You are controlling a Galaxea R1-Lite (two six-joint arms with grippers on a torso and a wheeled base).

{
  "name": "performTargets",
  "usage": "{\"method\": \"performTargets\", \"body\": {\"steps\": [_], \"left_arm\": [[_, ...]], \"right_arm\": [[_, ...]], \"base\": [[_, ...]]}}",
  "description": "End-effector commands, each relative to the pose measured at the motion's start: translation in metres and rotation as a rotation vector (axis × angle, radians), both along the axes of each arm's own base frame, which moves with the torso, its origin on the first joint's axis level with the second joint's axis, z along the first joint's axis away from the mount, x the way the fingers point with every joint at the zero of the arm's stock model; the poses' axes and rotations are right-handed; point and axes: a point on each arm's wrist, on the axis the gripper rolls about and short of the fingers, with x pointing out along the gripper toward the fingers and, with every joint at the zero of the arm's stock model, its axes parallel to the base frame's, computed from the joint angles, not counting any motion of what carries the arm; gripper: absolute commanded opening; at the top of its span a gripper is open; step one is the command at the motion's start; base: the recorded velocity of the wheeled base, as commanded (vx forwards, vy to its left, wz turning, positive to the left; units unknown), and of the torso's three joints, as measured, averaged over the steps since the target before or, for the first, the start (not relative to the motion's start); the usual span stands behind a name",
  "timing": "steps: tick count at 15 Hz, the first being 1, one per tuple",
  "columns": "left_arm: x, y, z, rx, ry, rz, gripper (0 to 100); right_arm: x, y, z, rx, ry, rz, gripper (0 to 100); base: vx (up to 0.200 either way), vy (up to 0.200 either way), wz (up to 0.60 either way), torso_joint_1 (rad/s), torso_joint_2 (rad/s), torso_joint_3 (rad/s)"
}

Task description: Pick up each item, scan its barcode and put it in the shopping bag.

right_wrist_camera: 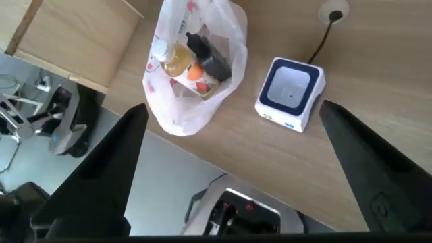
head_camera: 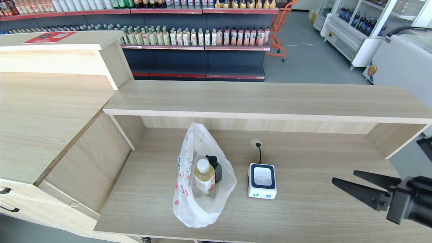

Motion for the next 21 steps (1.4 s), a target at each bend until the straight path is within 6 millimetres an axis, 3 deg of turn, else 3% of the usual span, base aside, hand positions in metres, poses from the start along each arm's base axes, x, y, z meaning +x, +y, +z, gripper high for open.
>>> {"method": "performTargets", "body": {"steps": [1,4,5,15,16,21], "left_arm": [[0.0,0.0,0.0,0.0,-0.001,0.0,100],[0.0,0.0,0.0,-0.001,0.0,0.0,100],[0.0,0.0,0.0,-0.001,0.0,0.0,100],[0.0,0.0,0.0,-0.001,0.0,0.0,100],[0.0,0.0,0.0,-0.001,0.0,0.0,100],[0.0,0.0,0.0,-0.001,0.0,0.0,100]], "right_arm": [[-0.104,-0.03,-0.054,-0.107,-0.186,-0.273,100],[-0.144,-0.031,-0.084,-0.184,-0.266,-0.407,100],[-0.148,-0.032,-0.09,-0.191,-0.267,-0.427,100],[-0.153,-0.033,-0.087,-0.256,-0.391,-0.431,100],[-0.153,-0.033,-0.087,-0.254,-0.392,-0.433,0],[-0.153,-0.033,-0.087,-0.248,-0.391,-0.436,0]], "base": [[0.0,0.0,0.0,0.0,0.0,0.0],[0.0,0.0,0.0,0.0,0.0,0.0],[0.0,0.0,0.0,0.0,0.0,0.0],[0.0,0.0,0.0,0.0,0.0,0.0],[0.0,0.0,0.0,0.0,0.0,0.0],[0.0,0.0,0.0,0.0,0.0,0.0]]}}
